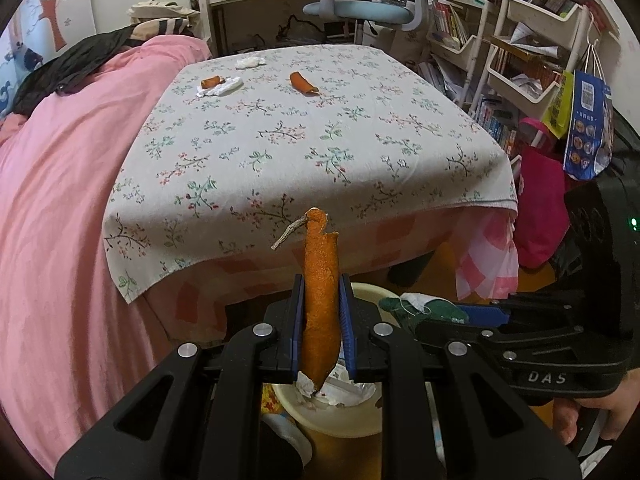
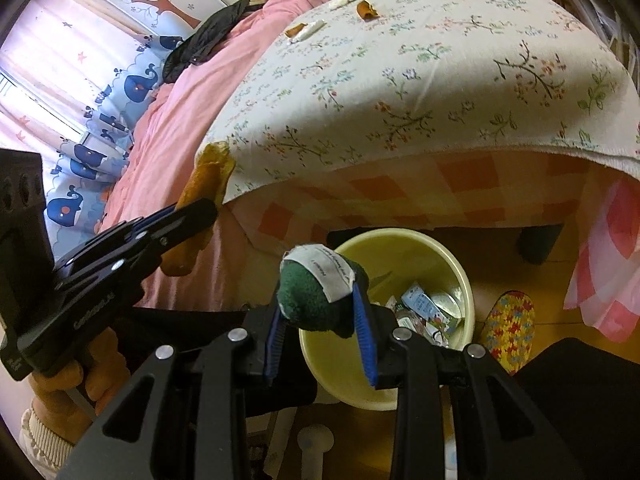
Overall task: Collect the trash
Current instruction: 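Carry both items to the yellow bin and open the right gripper over it, then open the left gripper over the yellow bin to drop the orange stick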
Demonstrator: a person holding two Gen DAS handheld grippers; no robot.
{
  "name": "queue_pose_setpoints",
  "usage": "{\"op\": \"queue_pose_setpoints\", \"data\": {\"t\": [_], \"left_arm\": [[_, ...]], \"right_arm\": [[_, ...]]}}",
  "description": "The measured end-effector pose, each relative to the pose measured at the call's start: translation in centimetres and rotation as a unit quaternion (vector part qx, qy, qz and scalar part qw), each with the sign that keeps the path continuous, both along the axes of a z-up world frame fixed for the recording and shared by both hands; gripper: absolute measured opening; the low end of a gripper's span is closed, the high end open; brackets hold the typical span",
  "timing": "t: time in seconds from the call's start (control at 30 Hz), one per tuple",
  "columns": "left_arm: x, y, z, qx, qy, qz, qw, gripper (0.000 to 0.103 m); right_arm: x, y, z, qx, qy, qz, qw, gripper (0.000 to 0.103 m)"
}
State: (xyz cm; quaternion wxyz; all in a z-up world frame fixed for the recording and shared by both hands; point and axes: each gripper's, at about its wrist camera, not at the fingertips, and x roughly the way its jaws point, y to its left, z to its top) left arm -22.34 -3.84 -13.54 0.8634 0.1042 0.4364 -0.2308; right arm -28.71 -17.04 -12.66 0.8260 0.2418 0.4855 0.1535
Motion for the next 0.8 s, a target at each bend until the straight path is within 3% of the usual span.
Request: {"op": "queue_pose_setpoints", "data": {"t": [0.27,0.47,0.57,0.63,0.67,0.73,0.8], "left_arm": [[-1.2,-0.4,-1.4,0.02,0.016,-0.007,0.9996,0.016],[-1.6,-0.6,-2.1,0.031,0.026,-0.007,0.9992,0.016],[-1.6,-0.5,-2.3,0.035,0.029,-0.002,0.999,0.031],[-1.6,-0.5,-2.2,0.04,0.018,0.005,0.999,0.05],[-1.7,-0.5,-2.1,0.04,0.013,0.006,0.9991,0.053],[-1.8,-0.5,-1.9,0.046,-0.003,0.012,0.9989,0.069],[-1.9,-0.5,-1.7,0.056,-0.026,0.02,0.9979,0.078]], "right_arm": [[0.1,0.3,-0.6,-0.016,0.021,-0.001,1.0,0.035],[0.2,0.4,-1.2,-0.032,0.041,-0.007,0.999,0.042],[0.1,0.2,-1.3,-0.036,0.045,-0.012,0.998,0.047],[0.0,0.1,-1.2,-0.04,0.044,-0.018,0.998,0.055],[0.0,0.0,-1.2,-0.043,0.044,-0.02,0.998,0.057],[-0.1,0.0,-1.1,-0.047,0.044,-0.025,0.998,0.063],[-0.1,-0.2,-1.1,-0.052,0.043,-0.029,0.997,0.066]]}}
